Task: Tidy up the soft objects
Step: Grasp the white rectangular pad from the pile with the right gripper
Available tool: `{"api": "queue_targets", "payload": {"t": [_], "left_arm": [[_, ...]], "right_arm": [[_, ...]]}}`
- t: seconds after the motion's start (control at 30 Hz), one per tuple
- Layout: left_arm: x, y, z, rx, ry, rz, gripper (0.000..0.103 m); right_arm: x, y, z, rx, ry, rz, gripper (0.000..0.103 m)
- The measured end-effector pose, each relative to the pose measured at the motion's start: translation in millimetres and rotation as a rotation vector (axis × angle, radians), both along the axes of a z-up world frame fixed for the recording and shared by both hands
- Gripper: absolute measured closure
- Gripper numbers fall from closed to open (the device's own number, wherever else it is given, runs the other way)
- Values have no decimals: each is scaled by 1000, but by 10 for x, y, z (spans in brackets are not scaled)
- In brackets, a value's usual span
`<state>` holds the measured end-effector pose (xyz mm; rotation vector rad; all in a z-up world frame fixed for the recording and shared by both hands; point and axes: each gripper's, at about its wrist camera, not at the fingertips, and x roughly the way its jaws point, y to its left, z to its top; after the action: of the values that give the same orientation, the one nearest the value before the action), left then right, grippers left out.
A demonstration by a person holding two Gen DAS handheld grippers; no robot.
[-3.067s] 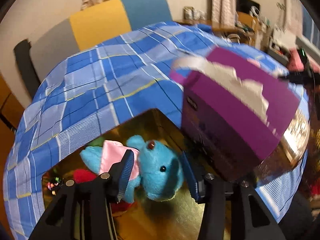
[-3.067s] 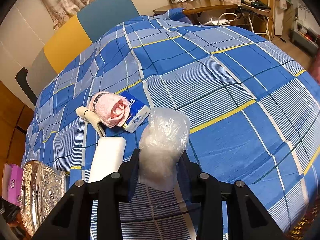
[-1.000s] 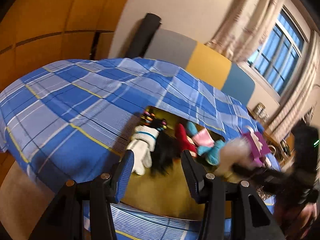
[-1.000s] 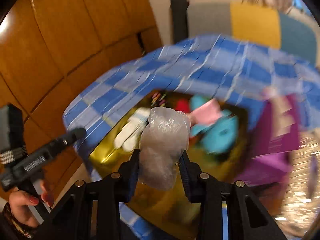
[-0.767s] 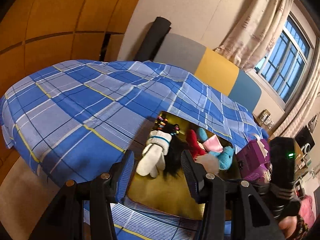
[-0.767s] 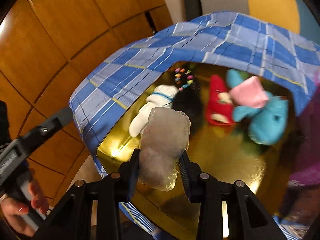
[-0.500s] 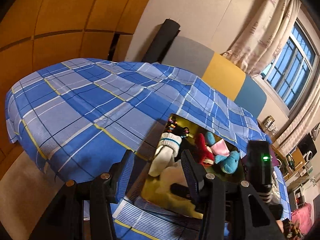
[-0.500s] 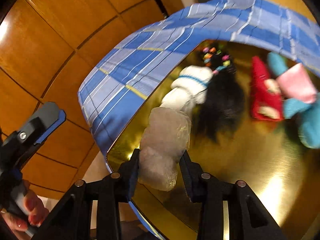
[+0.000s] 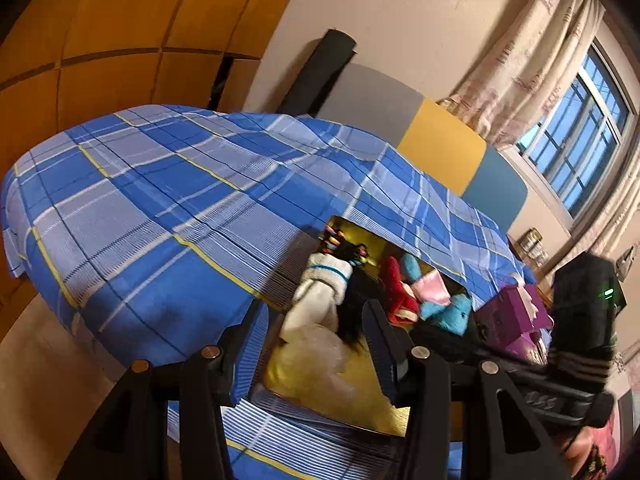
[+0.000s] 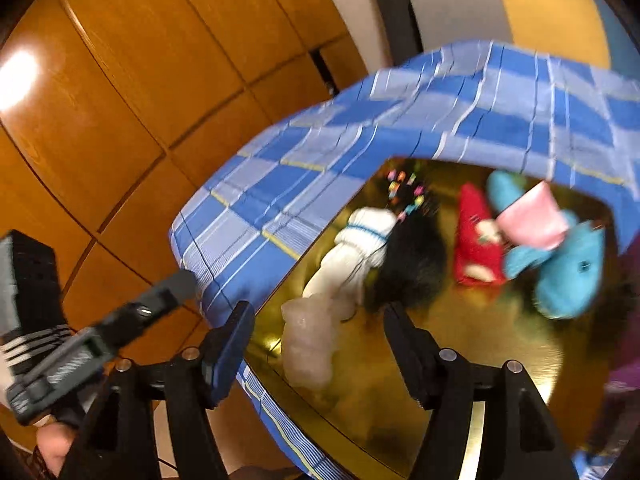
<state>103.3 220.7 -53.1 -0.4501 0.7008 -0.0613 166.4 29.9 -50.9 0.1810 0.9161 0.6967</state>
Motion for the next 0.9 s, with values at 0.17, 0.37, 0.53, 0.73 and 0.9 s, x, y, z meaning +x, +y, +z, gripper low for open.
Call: {"api": "queue_targets", "payload": {"t": [0.17, 0.37, 0.53, 0.73, 0.9], "left_arm": [[15, -207, -4, -4, 8, -49, 54], [5, -536, 2, -6, -1, -157, 54], [-6, -870, 16, 12, -2, -252, 54], [-34, -1274, 34, 26, 2, -357, 54], [-92, -1610, 76, 44, -8, -452, 54]], "right_arm": [[-151, -286, 233, 0, -45, -62, 35], [-398, -675, 533, -8, -160, -156, 35], [-588, -1169, 735, -42, -231, -256, 35], [-745, -1907, 816, -53, -235, -423, 35], [-846, -2612, 712, -104, -202, -614, 35]]}}
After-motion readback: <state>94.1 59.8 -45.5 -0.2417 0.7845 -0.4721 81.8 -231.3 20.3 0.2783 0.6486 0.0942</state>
